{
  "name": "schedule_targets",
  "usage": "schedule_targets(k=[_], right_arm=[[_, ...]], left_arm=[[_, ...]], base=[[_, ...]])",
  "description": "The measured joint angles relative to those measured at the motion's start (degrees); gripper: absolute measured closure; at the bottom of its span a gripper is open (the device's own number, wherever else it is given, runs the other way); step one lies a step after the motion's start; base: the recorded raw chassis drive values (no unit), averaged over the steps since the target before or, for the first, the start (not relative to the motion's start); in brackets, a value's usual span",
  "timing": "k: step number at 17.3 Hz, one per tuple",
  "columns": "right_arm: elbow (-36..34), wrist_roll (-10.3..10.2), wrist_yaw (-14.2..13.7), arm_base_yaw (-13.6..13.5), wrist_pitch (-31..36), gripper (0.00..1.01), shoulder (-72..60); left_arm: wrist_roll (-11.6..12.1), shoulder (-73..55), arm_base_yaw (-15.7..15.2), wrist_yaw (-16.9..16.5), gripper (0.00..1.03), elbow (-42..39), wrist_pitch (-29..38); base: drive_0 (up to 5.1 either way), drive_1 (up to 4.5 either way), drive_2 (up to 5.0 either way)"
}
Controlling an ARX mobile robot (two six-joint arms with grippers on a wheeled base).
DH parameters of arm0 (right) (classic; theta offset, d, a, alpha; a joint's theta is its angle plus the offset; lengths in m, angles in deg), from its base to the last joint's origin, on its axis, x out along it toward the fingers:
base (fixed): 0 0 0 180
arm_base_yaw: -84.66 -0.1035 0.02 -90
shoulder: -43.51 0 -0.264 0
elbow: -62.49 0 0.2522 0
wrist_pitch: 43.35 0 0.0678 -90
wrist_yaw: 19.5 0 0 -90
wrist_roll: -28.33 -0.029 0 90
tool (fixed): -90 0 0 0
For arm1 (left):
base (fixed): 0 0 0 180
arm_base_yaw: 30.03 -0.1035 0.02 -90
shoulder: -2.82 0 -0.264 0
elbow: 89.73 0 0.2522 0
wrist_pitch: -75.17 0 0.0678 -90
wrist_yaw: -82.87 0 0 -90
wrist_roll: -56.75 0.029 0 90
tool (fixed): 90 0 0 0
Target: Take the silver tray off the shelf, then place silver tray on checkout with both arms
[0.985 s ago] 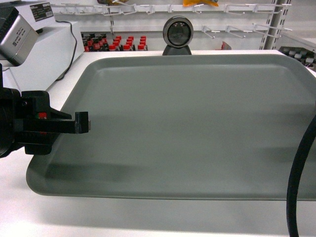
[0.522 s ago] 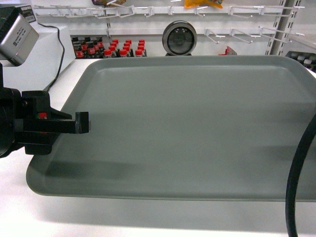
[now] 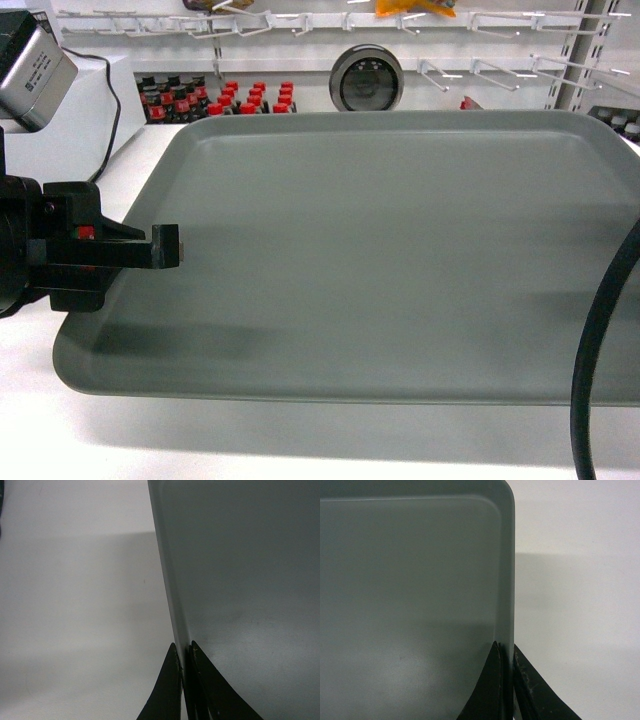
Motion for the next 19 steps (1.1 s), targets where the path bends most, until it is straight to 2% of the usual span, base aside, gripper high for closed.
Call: schedule_targets(k=[8,9,10,11,12,13,15,17,18,19], right_arm=[[0.0,0.0,0.0,0.0,0.0,0.98,0.0],[-0.3,-0.6,0.5,0.0,1.6,0.98,-0.1],[-2.6,-2.1,1.6,0.1,10.9,0.98,-1.2],[-4.1,-4.0,2.4,0.5,17.4,0.98,-2.2],[-4.9,-5.8,3.7,0.9,21.1,0.99,-3.1],[-4.9,-6.4,4.2,1.3,22.8,0.99,-3.8],[-4.2,-7.4,4.9,2.2,22.0,0.99,-4.9],[-2.4,-7.5,6.2,3.4,19.6,0.99,-6.9],[2.2,-7.1,8.4,5.3,14.4,0.99,-11.8],[11.2,-3.9,9.3,5.7,6.5,0.99,-17.9]], left_arm=[[0.0,0.0,0.0,0.1,1.00,0.0,0.1],[0.7,-1.1,1.2,4.1,1.00,-1.5,7.1],[2.0,-3.0,3.1,11.2,1.00,-2.4,13.8],[3.4,-5.5,4.7,18.1,1.00,-2.5,20.0],[4.6,-6.7,5.3,21.4,1.00,-2.2,23.0],[5.3,-7.3,5.8,22.7,1.00,-1.7,24.1],[6.5,-8.3,6.2,23.2,1.00,0.1,24.3],[6.8,-10.5,6.2,23.0,1.00,1.6,23.8],[5.0,-14.5,6.3,21.8,1.00,4.5,19.8],[1.9,-20.3,5.6,21.2,1.00,9.5,15.0]], base=[[0.0,0.00,0.0],[0.0,0.00,0.0],[0.0,0.00,0.0],[0.0,0.00,0.0],[0.0,0.00,0.0],[0.0,0.00,0.0],[0.0,0.00,0.0],[0.0,0.00,0.0],[0.0,0.00,0.0],[0.0,0.00,0.0]])
